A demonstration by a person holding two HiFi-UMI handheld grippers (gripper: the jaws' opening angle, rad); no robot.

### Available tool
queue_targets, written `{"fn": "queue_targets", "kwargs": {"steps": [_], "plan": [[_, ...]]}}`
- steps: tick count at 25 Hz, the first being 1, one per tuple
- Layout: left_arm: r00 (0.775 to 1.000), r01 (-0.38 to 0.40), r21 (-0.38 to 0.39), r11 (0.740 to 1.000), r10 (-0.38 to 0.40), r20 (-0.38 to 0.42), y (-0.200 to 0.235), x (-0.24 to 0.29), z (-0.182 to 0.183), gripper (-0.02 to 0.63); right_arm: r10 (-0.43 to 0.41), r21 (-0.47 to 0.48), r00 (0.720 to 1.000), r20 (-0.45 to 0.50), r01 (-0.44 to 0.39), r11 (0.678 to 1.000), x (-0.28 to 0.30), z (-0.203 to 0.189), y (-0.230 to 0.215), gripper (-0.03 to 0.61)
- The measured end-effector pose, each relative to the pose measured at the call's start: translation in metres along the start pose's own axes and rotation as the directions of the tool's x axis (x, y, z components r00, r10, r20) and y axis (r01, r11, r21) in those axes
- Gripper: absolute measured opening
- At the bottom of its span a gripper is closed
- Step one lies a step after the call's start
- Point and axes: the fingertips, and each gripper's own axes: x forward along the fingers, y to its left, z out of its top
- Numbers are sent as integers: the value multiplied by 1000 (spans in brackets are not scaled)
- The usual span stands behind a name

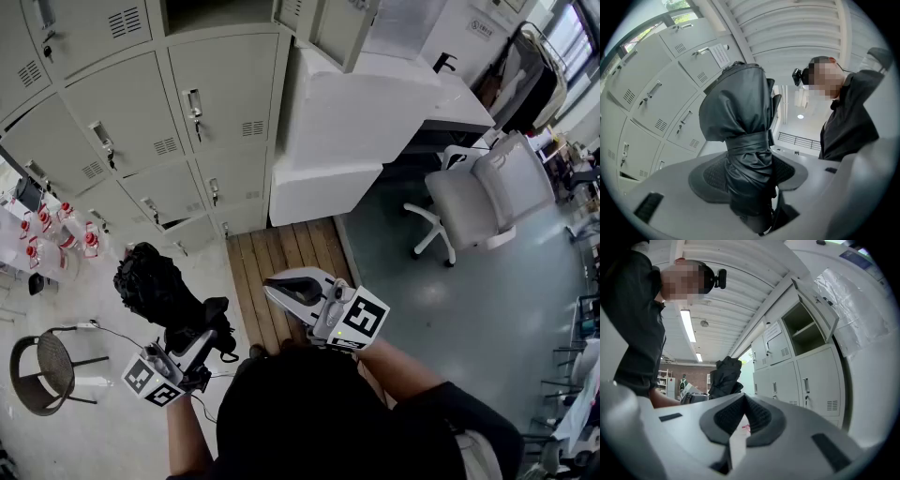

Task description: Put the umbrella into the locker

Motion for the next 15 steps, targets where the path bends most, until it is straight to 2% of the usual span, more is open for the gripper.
{"fn": "queue_targets", "kwargs": {"steps": [5, 11, 15], "plan": [[999, -2, -9, 1000, 2, 42, -18, 13, -2, 258, 13, 0, 1000, -16, -13, 1000, -32, -3, -4, 11], [999, -17, -55, 998, 19, 46, -31, 19, -19, 258, -8, 49, 1000, -11, 9, 999, -66, -13, -7, 11], [998, -39, -41, 998, 41, 50, -44, 20, -28, 258, 18, 49, 1000, 6, -18, 999, -75, -19, 1, 11]]}}
